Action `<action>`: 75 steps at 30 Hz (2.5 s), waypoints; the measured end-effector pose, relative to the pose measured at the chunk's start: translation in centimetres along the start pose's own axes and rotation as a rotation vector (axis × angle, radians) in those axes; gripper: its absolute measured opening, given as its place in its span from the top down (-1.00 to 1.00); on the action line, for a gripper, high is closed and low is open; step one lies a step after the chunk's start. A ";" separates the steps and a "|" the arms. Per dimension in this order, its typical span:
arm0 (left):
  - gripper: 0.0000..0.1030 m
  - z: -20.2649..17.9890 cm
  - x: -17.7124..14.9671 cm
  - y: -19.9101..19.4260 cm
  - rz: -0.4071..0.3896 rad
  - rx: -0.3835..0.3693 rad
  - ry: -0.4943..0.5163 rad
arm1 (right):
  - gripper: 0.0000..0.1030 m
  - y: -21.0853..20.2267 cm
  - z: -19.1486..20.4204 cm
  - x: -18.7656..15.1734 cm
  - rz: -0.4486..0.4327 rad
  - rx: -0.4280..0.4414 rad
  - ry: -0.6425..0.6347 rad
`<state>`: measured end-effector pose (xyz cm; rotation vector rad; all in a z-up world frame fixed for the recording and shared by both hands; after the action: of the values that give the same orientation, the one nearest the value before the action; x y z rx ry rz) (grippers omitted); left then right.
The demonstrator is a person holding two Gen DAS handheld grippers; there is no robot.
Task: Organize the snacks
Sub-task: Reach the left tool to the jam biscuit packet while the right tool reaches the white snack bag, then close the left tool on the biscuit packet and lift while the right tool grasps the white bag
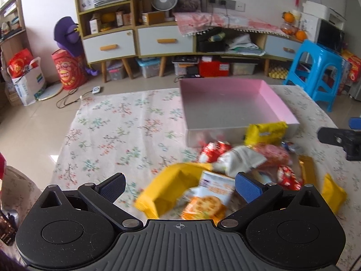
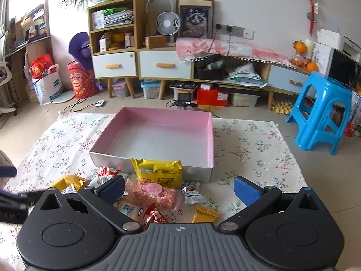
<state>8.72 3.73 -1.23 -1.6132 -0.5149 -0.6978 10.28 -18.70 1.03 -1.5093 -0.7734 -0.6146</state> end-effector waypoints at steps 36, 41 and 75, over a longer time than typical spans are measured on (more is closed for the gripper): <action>0.13 -1.2 -2.0 4.5 0.104 -0.362 0.152 | -0.29 8.7 8.8 -0.8 0.280 0.417 -0.009; 0.22 -0.9 -2.5 4.9 0.143 -0.349 0.134 | -0.16 8.8 8.5 -1.1 0.275 0.393 -0.010; 0.30 0.2 -2.5 4.8 0.149 -0.317 0.024 | 0.03 9.4 10.2 -2.8 0.355 0.420 0.062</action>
<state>10.16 3.33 -6.41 -1.9148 -0.2708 -0.7108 15.07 -8.88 -7.97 -1.1918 -0.5278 -0.2127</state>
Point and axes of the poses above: each gripper's, at about its wrist camera, not at the fingertips, and y roughly the way its jaws point, z to its left, x to its top, the point moved 5 cm from there along y, roughly the way its jaws point, and after that the axes turned 7 degrees about -x, right-handed, at the moved point
